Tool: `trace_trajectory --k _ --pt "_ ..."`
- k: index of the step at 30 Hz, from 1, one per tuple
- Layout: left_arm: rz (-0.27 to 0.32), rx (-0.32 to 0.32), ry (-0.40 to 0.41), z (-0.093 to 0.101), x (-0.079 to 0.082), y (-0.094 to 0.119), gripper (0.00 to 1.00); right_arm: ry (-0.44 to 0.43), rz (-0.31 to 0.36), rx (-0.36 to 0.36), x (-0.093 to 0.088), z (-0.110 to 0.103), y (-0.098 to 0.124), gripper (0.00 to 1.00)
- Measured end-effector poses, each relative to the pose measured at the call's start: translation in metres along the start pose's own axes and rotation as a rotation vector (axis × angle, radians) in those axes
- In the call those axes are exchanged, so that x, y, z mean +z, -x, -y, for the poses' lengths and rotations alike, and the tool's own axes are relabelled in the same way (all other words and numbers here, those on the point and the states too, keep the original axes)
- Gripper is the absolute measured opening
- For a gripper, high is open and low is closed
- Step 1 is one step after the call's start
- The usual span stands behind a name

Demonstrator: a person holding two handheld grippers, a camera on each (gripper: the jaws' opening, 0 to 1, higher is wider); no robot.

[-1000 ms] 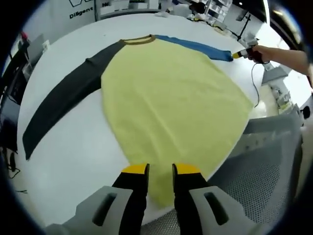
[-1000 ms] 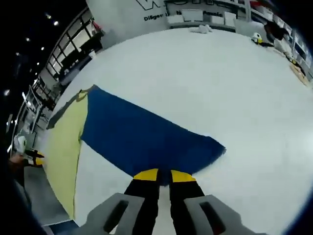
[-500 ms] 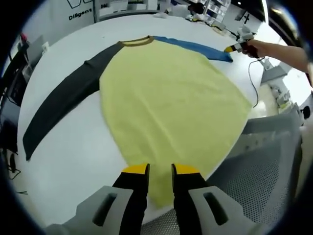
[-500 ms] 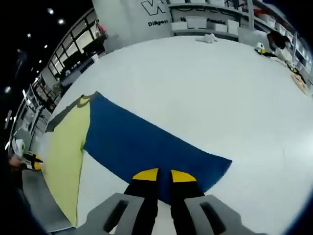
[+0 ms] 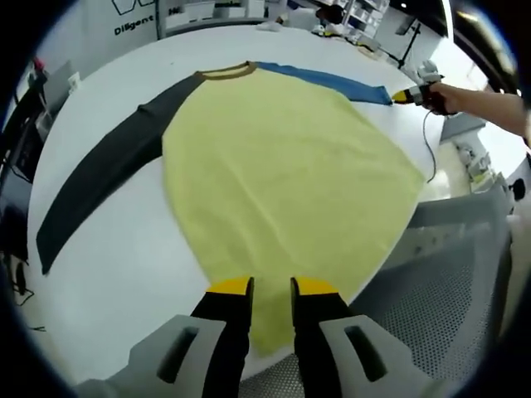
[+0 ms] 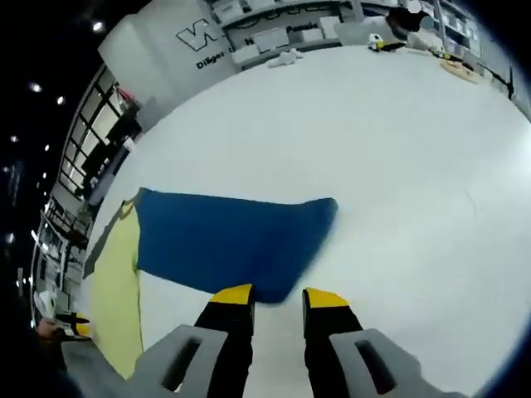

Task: Fold the garment on the visible template until the final outline fits inside the template.

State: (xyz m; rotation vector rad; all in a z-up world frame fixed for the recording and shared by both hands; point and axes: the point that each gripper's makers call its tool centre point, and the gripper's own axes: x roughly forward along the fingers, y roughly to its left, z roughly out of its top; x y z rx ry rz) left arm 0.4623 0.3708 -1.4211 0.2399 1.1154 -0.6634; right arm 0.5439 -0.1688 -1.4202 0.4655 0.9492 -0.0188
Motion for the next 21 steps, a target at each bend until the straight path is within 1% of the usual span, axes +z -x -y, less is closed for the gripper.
trace_trajectory --k 1,2,3,4,6,8,10,11,12,13,15,16,17,18,19,20,21 --pt "0.000 0.001 0.000 0.000 0.000 0.000 0.21 -0.014 -0.006 -0.004 -0.001 0.000 -0.001 0.17" --pt "-0.001 0.002 0.000 -0.001 0.000 0.001 0.21 0.006 -0.015 -0.016 -0.002 0.001 -0.005 0.17" --pt "-0.001 0.005 0.001 -0.002 0.000 0.002 0.21 0.031 0.000 -0.018 0.001 0.000 -0.006 0.13" --pt "-0.001 0.006 0.002 -0.003 -0.001 0.002 0.21 0.023 -0.013 -0.042 0.000 0.002 -0.006 0.10" --pt "0.000 0.009 0.006 -0.004 -0.001 0.003 0.20 0.016 -0.007 -0.052 0.004 0.000 -0.009 0.06" --pt "-0.001 0.011 0.006 -0.004 -0.001 0.003 0.20 0.091 0.021 -0.069 0.011 -0.003 -0.010 0.00" --pt "0.000 0.012 0.006 -0.003 -0.001 0.003 0.20 0.083 0.040 -0.059 0.017 -0.010 -0.012 0.00" --pt "0.000 0.013 0.006 -0.003 -0.002 0.003 0.20 0.079 0.066 -0.029 0.022 -0.020 -0.014 0.00" --pt "0.000 0.014 0.007 -0.002 -0.002 0.003 0.20 0.097 0.087 -0.016 0.026 -0.025 -0.016 0.00" --pt "-0.001 0.013 0.007 -0.002 -0.002 0.003 0.20 0.122 0.097 -0.014 0.029 -0.029 -0.018 0.00" --pt "-0.003 0.012 0.005 -0.001 -0.002 0.002 0.20 0.179 0.091 -0.012 0.031 -0.038 -0.021 0.00" --pt "-0.003 0.011 0.005 0.000 -0.003 0.002 0.20 0.224 0.078 -0.003 0.030 -0.046 -0.023 0.00" --pt "-0.003 0.010 0.005 0.000 -0.003 0.001 0.20 0.291 0.074 0.005 0.034 -0.050 -0.028 0.00" --pt "-0.003 0.010 0.005 0.001 -0.003 0.001 0.20 0.335 0.080 -0.002 0.036 -0.055 -0.029 0.00" --pt "-0.003 0.010 0.005 0.001 -0.003 0.002 0.20 0.380 0.098 0.008 0.040 -0.061 -0.033 0.00" --pt "-0.002 0.010 0.005 0.000 -0.002 0.002 0.20 0.396 0.106 0.032 0.040 -0.069 -0.035 0.00" --pt "-0.002 0.010 0.006 0.000 -0.002 0.002 0.20 0.384 0.098 0.063 0.039 -0.074 -0.038 0.00"
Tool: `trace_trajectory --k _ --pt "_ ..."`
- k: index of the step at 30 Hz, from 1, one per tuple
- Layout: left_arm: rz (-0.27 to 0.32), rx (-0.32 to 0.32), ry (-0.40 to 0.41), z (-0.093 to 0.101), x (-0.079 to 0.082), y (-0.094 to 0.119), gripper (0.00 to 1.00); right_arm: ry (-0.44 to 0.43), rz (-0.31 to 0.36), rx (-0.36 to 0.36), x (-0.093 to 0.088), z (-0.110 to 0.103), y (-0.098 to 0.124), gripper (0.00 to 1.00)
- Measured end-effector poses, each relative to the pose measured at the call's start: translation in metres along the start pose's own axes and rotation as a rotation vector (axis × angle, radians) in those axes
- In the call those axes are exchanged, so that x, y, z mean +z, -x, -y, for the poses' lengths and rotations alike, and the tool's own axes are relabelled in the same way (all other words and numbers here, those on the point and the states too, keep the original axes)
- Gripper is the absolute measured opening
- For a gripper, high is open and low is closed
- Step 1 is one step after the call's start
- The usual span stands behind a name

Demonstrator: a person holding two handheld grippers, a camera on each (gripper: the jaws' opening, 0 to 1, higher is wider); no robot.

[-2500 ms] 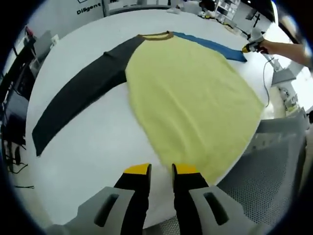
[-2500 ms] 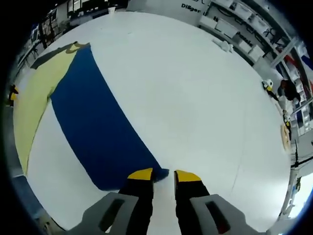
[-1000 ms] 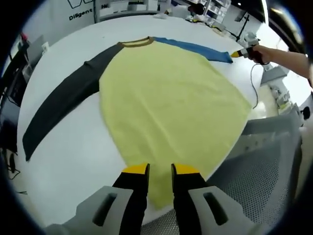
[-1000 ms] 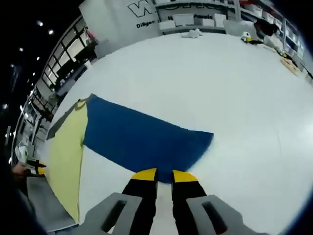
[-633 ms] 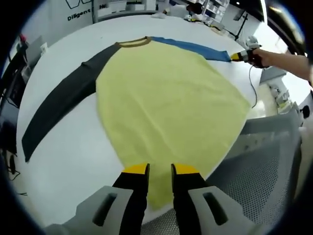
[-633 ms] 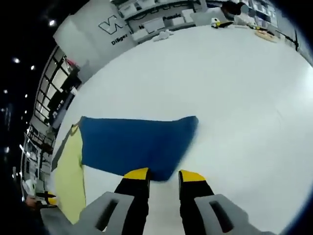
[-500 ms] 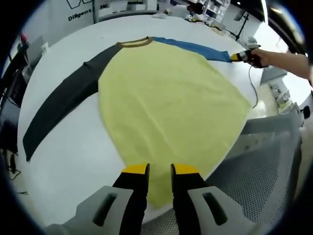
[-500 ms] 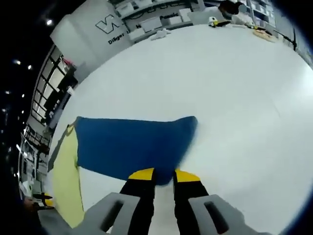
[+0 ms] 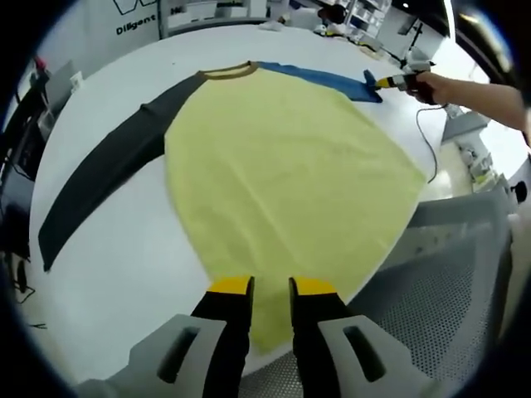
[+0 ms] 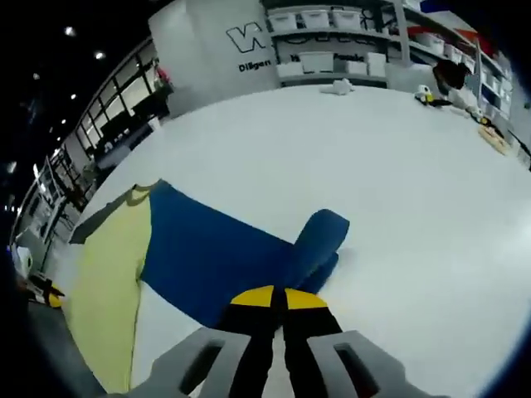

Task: Fold the garment on the visible template until the final outline fits inside the template.

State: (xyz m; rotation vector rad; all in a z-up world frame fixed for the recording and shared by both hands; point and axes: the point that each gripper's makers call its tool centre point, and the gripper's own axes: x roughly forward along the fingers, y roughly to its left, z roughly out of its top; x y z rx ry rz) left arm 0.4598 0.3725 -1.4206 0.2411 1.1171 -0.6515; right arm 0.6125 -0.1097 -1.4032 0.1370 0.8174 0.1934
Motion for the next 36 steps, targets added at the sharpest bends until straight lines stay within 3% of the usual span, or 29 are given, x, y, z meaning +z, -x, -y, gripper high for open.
trace_trajectory --k 2,5,8,11,12,14,15,17,20,23,28,32,36 --pt "-0.002 0.000 -0.001 0.000 0.000 0.000 0.20 -0.016 -0.035 0.028 -0.005 -0.006 -0.006 0.01" --pt "0.001 0.002 0.002 -0.002 0.000 0.001 0.20 -0.022 -0.034 0.039 -0.005 -0.006 -0.008 0.02" --pt "0.001 0.003 0.004 -0.002 -0.001 0.002 0.20 -0.070 0.000 -0.029 0.000 0.014 -0.005 0.05" --pt "0.001 0.002 0.007 -0.002 -0.001 0.001 0.20 -0.190 0.062 -0.092 0.006 0.034 0.001 0.05" --pt "-0.001 0.001 0.006 -0.002 -0.002 0.001 0.20 -0.229 0.049 -0.124 0.001 0.042 0.002 0.06" --pt "-0.001 -0.001 0.005 -0.001 -0.002 0.001 0.20 -0.234 0.019 -0.115 -0.005 0.040 0.000 0.06" --pt "0.000 -0.002 0.005 0.000 -0.002 0.001 0.20 -0.274 0.054 -0.086 -0.002 0.036 -0.003 0.05" --pt "0.001 -0.002 0.004 0.000 -0.001 0.000 0.20 -0.317 0.037 -0.064 -0.006 0.031 -0.007 0.03" --pt "0.001 -0.002 0.004 -0.001 0.000 0.000 0.20 -0.232 0.009 -0.079 -0.008 0.023 -0.012 0.07" --pt "0.001 0.000 0.005 -0.002 0.000 0.002 0.20 -0.234 0.008 -0.054 -0.005 0.009 -0.019 0.07" --pt "0.000 0.002 0.006 -0.002 0.000 0.003 0.20 -0.206 -0.030 -0.058 -0.008 -0.002 -0.030 0.16" --pt "0.000 0.003 0.011 -0.002 -0.001 0.004 0.19 -0.070 -0.068 -0.073 -0.010 -0.008 -0.033 0.10" --pt "0.000 0.002 0.013 -0.001 -0.002 0.003 0.19 -0.039 -0.074 -0.066 -0.010 -0.010 -0.033 0.00"
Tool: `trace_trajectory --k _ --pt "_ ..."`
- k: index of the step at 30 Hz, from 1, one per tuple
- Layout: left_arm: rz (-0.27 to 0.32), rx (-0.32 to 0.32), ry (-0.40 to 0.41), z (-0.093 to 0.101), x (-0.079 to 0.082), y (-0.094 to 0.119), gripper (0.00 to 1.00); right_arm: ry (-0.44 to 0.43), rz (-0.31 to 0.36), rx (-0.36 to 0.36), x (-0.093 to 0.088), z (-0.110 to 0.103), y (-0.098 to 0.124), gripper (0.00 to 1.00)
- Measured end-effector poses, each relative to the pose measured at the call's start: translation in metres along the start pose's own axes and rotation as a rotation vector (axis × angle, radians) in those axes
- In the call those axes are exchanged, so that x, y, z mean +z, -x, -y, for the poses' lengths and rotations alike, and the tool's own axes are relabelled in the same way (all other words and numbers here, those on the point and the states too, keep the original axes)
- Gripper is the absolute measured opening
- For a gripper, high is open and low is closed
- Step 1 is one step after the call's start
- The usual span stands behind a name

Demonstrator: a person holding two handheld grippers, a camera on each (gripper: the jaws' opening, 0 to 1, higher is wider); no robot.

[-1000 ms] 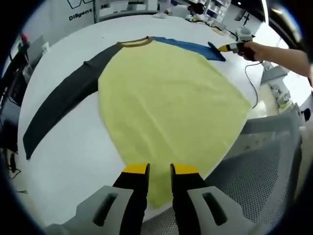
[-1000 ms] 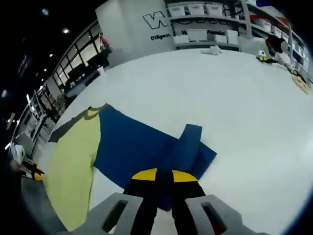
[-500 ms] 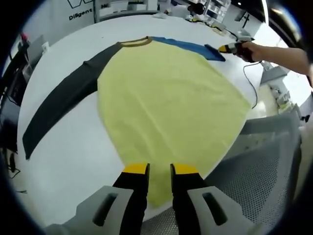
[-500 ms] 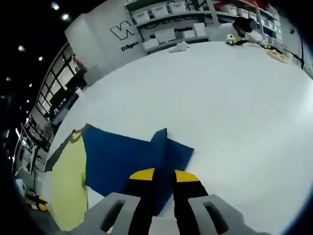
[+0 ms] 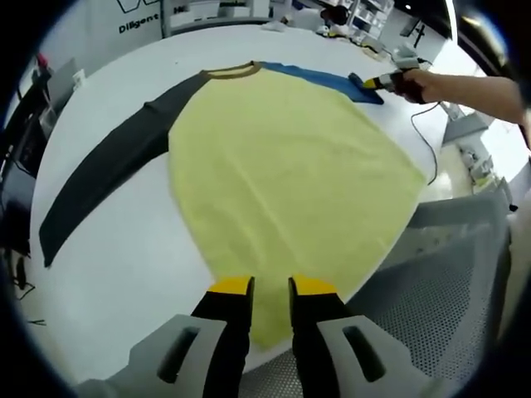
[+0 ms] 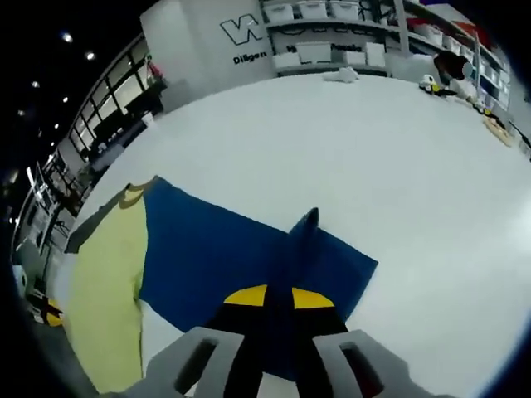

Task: Fold the garment on the visible template until the final outline fits inside the template.

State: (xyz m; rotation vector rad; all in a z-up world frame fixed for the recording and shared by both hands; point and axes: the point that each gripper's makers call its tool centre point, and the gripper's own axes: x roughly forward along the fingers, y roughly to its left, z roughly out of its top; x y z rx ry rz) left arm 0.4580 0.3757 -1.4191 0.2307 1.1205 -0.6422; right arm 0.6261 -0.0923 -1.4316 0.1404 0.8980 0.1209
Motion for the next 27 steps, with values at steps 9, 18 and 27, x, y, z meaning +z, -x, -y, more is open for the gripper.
trace_trajectory --k 9,18,27 --pt "0.008 -0.001 0.006 0.000 0.000 -0.001 0.19 -0.049 0.159 -0.041 0.025 0.028 0.047 0.00" --pt "0.000 -0.016 0.006 0.005 -0.006 -0.009 0.19 -0.221 0.162 -0.145 -0.028 0.079 0.089 0.00" --pt "-0.020 -0.005 0.011 -0.001 -0.018 -0.007 0.20 -0.239 0.095 -0.173 -0.063 0.095 0.088 0.00"
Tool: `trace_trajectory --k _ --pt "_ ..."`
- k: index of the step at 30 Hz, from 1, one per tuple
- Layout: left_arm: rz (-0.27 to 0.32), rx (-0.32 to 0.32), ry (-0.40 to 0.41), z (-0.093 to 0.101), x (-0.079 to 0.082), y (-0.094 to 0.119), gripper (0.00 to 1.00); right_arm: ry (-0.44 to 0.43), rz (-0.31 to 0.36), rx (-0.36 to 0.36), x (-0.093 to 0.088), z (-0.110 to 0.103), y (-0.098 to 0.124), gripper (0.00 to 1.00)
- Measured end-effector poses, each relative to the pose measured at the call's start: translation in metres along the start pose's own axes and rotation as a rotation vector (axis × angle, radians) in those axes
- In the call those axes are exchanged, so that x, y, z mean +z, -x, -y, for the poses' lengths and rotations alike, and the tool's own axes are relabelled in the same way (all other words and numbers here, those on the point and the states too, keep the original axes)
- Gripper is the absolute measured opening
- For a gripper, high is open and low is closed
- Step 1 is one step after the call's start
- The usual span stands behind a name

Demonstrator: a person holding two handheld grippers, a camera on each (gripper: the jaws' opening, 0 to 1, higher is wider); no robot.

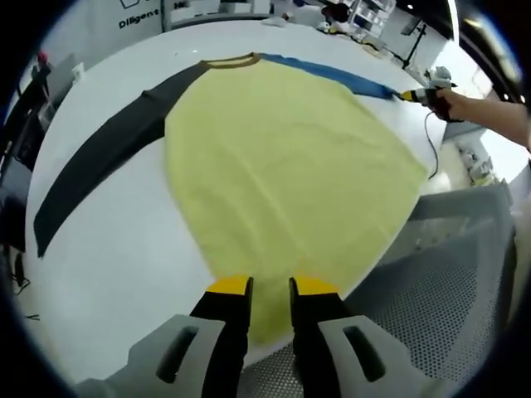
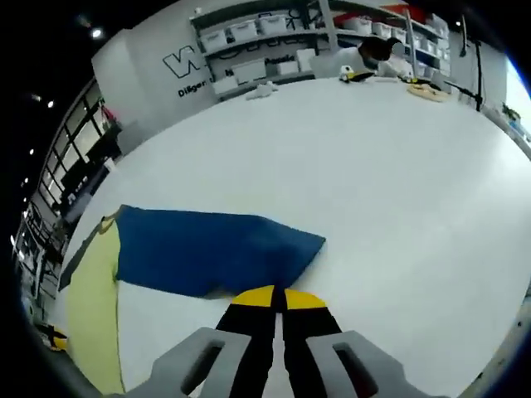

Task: Fold the garment on the visible template until the final outline fits inside the template.

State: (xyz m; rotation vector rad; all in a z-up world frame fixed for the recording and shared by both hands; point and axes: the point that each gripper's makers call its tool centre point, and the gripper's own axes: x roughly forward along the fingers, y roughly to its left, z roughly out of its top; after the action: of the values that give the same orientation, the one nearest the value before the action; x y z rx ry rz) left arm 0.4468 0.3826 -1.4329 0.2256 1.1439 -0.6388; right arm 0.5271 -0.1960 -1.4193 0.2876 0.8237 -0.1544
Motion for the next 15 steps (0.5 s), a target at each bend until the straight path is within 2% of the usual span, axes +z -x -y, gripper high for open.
trace_trajectory --k 1,4,8,9,11,12,13,15 --pt "-0.002 0.003 0.002 -0.001 -0.001 0.001 0.20 0.028 -0.033 -0.011 -0.004 0.005 -0.001 0.00" --pt "-0.002 0.009 0.010 -0.002 -0.004 0.002 0.21 0.131 -0.052 -0.024 -0.002 0.015 -0.003 0.00" --pt "-0.001 0.013 0.012 -0.001 -0.005 0.002 0.22 0.159 -0.061 -0.007 0.008 0.013 -0.007 0.00" --pt "-0.002 0.012 0.013 0.000 -0.006 0.002 0.23 0.167 -0.078 -0.004 0.008 0.013 -0.008 0.00" --pt "-0.008 0.009 0.014 0.001 -0.007 0.000 0.23 0.180 -0.162 -0.006 -0.006 0.016 -0.009 0.00" --pt "-0.011 0.007 0.016 0.002 -0.008 -0.001 0.24 0.154 -0.112 -0.009 0.002 0.013 -0.011 0.00" --pt "-0.013 0.007 0.018 0.003 -0.008 -0.001 0.24 0.150 -0.139 -0.009 0.001 0.012 -0.008 0.00" --pt "-0.014 0.009 0.021 0.003 -0.009 -0.001 0.25 0.185 -0.134 -0.001 0.001 0.011 -0.006 0.00"
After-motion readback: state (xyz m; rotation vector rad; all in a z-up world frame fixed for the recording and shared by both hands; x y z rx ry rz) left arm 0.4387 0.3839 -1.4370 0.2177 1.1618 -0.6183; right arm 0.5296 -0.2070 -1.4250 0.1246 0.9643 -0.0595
